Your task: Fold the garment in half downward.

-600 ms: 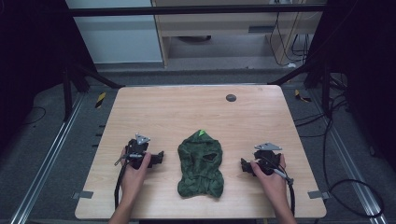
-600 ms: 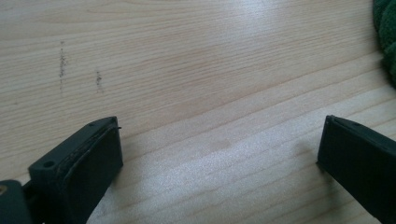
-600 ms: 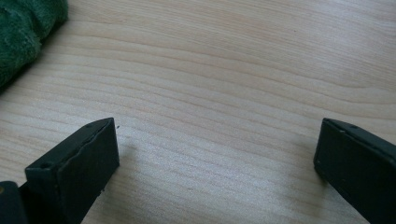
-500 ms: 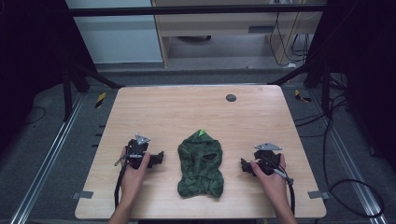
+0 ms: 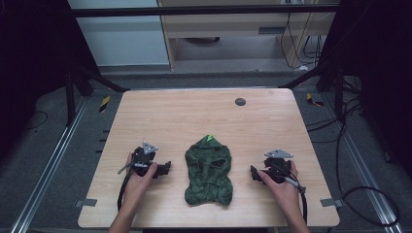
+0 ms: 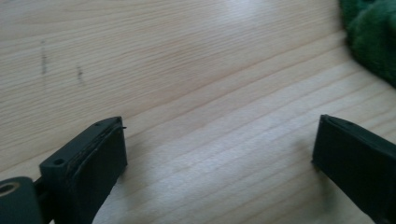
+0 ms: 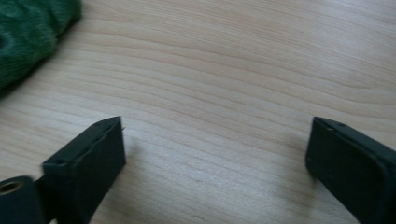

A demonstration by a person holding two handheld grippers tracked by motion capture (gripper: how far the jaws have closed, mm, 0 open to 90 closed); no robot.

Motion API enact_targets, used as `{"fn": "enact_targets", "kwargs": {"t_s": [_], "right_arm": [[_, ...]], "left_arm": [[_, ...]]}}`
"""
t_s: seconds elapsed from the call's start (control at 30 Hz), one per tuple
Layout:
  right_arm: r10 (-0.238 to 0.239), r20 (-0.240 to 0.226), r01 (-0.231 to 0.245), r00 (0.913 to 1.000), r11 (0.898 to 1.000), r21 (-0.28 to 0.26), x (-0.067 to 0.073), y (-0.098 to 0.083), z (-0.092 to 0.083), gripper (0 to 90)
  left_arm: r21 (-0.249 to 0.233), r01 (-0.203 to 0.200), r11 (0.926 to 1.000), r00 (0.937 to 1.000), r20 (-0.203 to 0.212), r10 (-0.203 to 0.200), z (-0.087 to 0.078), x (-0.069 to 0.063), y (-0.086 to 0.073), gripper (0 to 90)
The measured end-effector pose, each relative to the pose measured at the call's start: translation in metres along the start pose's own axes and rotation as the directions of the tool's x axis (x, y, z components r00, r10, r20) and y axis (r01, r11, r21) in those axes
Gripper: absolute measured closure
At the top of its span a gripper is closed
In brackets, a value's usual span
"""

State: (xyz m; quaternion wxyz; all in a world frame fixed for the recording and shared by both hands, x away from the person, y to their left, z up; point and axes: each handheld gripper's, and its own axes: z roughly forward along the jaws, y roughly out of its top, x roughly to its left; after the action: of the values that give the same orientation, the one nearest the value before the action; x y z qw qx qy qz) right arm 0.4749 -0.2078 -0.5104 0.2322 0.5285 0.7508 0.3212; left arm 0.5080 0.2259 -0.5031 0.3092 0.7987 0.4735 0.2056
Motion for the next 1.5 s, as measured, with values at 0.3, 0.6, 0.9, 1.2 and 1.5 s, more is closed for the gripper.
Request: {"fn": "enact_targets", "kwargs": {"t_s": [0.3,0.6,0.9,1.2,1.5], "right_arm": [[-0.099,-0.107,0.104,0.9893,0.994,0.039,0.008,0.022,-0.002,29.0],[-0.107,-0.185,0.118,0.9769,0.992,0.051,0.010,0.045,0.001,46.3],[-0.139,-0.242,0.151,0.9603,0.988,0.029,0.020,0.062,0.014,66.0],[-0.193,-0.272,0.204,0.9427,0.979,0.013,0.037,0.081,0.028,73.5],[-0.176,-0.275,0.185,0.9450,0.983,0.005,0.046,0.094,0.039,65.8]], "left_arm": [[-0.009,0.007,0.9999,0.9934,0.115,-0.006,-0.003,-0.004,0.016,5.6],[-0.013,-0.027,0.9996,0.9905,0.135,0.028,-0.002,-0.010,0.041,10.5],[-0.030,-0.063,0.9976,0.9854,0.157,0.067,0.004,-0.017,0.063,25.7],[-0.031,-0.092,0.9953,0.9815,0.166,0.096,0.018,-0.026,0.077,31.5],[-0.046,-0.096,0.9943,0.9822,0.157,0.103,0.022,-0.026,0.081,32.1]]}}
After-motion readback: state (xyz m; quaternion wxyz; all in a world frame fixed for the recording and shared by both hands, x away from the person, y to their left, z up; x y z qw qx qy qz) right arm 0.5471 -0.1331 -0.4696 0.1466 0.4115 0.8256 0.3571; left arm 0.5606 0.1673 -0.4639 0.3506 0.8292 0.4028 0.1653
